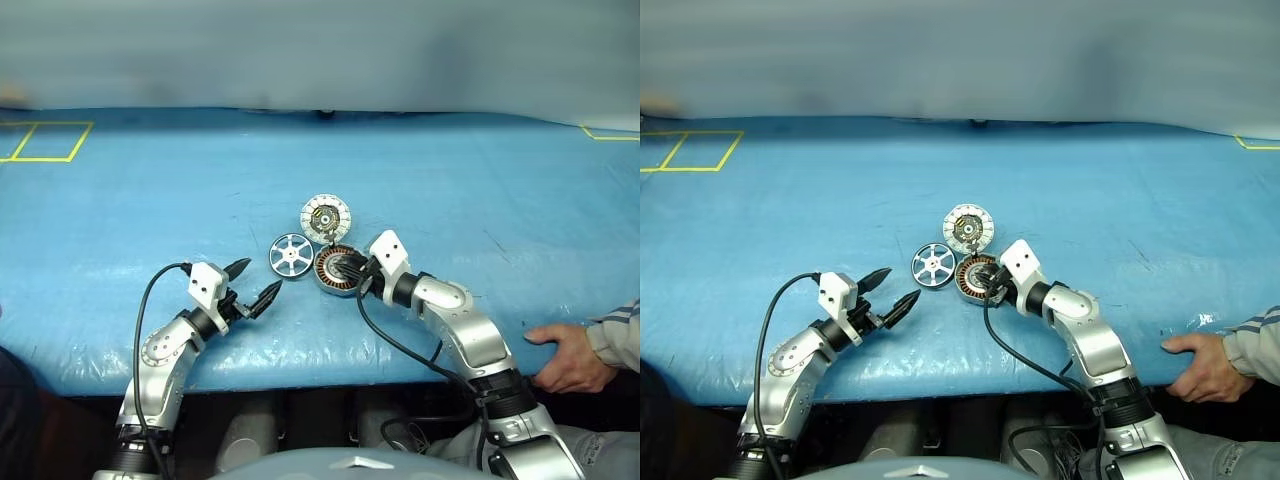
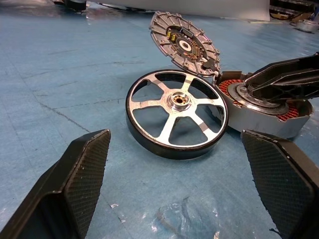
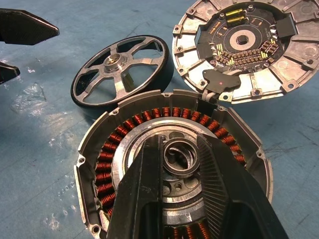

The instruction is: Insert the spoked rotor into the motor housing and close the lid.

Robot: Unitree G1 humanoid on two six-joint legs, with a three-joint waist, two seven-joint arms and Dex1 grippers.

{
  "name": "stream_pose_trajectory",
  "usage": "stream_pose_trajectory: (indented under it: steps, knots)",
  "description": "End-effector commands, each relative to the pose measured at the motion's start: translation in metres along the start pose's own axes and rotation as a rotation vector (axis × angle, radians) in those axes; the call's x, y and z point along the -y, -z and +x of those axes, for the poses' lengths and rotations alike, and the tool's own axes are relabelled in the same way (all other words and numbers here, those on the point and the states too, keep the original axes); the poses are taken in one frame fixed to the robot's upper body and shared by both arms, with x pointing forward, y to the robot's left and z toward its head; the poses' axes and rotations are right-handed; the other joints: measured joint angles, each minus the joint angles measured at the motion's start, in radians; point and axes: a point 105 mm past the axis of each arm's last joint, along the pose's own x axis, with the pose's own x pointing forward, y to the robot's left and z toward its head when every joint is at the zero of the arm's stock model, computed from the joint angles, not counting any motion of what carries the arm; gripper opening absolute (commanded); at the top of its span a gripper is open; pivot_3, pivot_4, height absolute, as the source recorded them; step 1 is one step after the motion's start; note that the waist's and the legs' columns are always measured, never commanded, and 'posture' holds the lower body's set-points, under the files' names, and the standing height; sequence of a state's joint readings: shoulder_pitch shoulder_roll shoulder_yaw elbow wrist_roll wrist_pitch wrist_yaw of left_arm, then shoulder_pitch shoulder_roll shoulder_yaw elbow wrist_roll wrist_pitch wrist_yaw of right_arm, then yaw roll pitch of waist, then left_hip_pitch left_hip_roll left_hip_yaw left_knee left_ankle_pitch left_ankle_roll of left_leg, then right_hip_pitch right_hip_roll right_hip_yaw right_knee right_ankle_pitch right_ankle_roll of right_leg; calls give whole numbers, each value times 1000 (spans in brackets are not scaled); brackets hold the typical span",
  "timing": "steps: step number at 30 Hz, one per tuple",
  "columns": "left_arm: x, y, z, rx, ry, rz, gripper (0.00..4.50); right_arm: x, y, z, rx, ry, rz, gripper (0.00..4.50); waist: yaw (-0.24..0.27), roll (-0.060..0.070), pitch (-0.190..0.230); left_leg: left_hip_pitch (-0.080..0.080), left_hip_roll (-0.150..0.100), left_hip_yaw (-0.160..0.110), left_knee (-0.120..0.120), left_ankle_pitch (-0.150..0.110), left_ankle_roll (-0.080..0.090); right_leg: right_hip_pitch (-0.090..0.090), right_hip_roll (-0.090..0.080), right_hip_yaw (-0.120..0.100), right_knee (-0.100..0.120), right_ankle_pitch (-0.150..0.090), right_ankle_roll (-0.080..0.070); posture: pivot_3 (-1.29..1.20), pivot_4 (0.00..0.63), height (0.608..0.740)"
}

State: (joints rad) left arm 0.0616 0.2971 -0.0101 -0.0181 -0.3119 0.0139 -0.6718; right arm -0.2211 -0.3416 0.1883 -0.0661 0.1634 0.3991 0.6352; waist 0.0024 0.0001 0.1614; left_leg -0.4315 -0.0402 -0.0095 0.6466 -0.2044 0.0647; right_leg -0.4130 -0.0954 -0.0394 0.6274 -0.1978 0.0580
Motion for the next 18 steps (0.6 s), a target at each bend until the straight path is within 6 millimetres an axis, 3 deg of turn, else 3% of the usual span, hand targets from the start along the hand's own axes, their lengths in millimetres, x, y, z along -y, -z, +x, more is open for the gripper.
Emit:
stream_pose_trajectory:
  steps: [1, 18]
  knots:
    - [0, -4, 0, 16, -4, 19, 4500, -4, -12, 0, 37, -18, -31, 650, 0, 0, 0, 0, 0, 0, 0, 0, 0, 0, 0, 0, 0, 0, 0, 0, 150, 740]
    - [1, -2, 0, 9, -6, 16, 4500, -5, -8, 0, 14, -18, -39, 650, 1, 0, 0, 0, 0, 0, 0, 0, 0, 0, 0, 0, 0, 0, 0, 0, 150, 740]
